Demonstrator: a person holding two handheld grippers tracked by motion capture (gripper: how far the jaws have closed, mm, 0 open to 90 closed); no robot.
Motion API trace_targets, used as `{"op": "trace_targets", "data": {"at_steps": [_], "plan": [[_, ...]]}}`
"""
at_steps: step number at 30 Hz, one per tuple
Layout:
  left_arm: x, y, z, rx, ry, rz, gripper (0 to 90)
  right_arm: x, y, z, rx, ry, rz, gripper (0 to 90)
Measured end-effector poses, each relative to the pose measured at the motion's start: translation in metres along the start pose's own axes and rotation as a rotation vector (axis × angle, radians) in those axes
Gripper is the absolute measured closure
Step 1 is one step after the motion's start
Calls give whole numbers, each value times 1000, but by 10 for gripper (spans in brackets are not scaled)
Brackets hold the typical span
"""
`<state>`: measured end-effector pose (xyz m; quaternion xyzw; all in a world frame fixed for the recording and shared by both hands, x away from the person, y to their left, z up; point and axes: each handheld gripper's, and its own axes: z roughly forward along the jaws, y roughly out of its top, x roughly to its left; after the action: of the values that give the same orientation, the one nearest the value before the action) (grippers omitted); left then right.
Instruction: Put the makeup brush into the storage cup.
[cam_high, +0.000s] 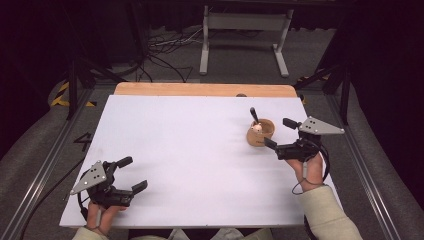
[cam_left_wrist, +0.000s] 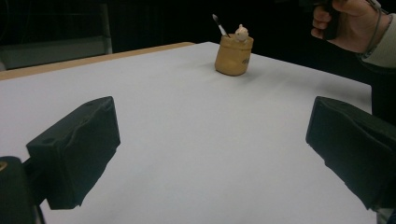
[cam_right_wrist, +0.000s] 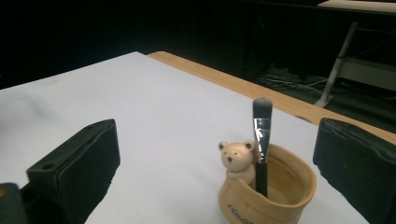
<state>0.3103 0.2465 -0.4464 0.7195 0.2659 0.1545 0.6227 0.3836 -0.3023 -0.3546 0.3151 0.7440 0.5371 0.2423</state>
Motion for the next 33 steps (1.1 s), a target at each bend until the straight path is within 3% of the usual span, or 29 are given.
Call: {"op": "trace_targets", "data": {"at_steps": [8,14,21,24,33], "plan": [[-1,0,2,4,-10,10,33,10,-10,-12,-19,57,-7,0],[-1,1,3,3,-17,11,33,19,-19,-18,-34,92,-46,0],[-2,2,3,4,-18,20,33,26,-27,-19,-30,112,-70,0],[-2,2,2,0,-20,21,33,31,-34,-19,-59,119,-102,0],[-3,2,3,-2,-32,19,32,42,-51,-11,-47,149,-122,0]]}}
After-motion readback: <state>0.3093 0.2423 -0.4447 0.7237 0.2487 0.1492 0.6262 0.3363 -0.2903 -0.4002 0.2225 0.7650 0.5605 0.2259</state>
